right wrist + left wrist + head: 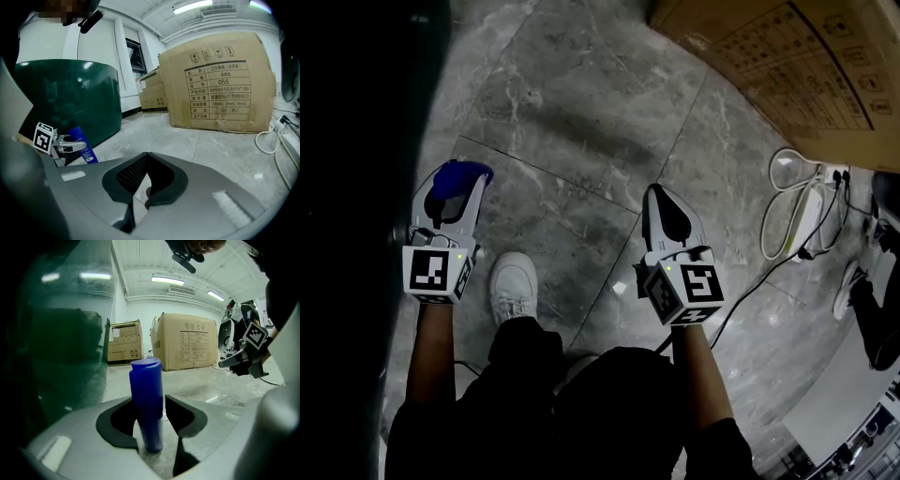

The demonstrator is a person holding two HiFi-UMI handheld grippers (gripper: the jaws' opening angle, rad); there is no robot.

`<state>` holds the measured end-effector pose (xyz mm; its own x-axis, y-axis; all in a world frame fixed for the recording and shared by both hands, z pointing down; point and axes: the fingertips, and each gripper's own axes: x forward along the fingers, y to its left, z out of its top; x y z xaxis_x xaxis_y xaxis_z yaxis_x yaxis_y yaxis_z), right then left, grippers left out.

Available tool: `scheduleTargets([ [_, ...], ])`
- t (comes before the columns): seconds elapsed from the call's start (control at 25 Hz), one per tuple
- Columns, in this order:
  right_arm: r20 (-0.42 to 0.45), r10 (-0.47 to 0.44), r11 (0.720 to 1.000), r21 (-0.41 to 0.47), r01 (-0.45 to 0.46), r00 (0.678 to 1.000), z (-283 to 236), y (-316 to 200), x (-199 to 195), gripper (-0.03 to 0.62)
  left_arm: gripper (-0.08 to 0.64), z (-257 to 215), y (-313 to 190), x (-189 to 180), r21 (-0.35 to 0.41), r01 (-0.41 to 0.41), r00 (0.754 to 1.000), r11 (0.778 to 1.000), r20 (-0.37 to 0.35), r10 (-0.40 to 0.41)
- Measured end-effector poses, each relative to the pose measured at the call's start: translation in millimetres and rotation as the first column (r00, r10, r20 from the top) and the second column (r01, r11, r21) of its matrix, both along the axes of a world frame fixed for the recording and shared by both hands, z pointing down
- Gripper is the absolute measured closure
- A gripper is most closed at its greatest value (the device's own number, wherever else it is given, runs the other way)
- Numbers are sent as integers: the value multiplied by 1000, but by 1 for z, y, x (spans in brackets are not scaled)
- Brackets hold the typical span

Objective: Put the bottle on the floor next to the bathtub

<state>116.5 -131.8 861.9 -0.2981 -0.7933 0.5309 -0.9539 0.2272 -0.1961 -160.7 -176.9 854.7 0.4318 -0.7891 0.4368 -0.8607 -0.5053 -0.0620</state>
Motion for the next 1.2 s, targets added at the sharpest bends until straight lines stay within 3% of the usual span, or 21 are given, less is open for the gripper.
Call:
scheduleTargets([
  [0.32, -26, -34, 997, -65, 32, 999, 19, -16, -20, 566, 366, 10, 2, -4, -31, 2, 1000, 1000, -5, -2],
  [1.2, 32, -22, 1000, 0, 22, 999, -5, -19, -34, 566, 354, -35, 7, -1, 16, -5, 1000, 1000, -5, 5],
])
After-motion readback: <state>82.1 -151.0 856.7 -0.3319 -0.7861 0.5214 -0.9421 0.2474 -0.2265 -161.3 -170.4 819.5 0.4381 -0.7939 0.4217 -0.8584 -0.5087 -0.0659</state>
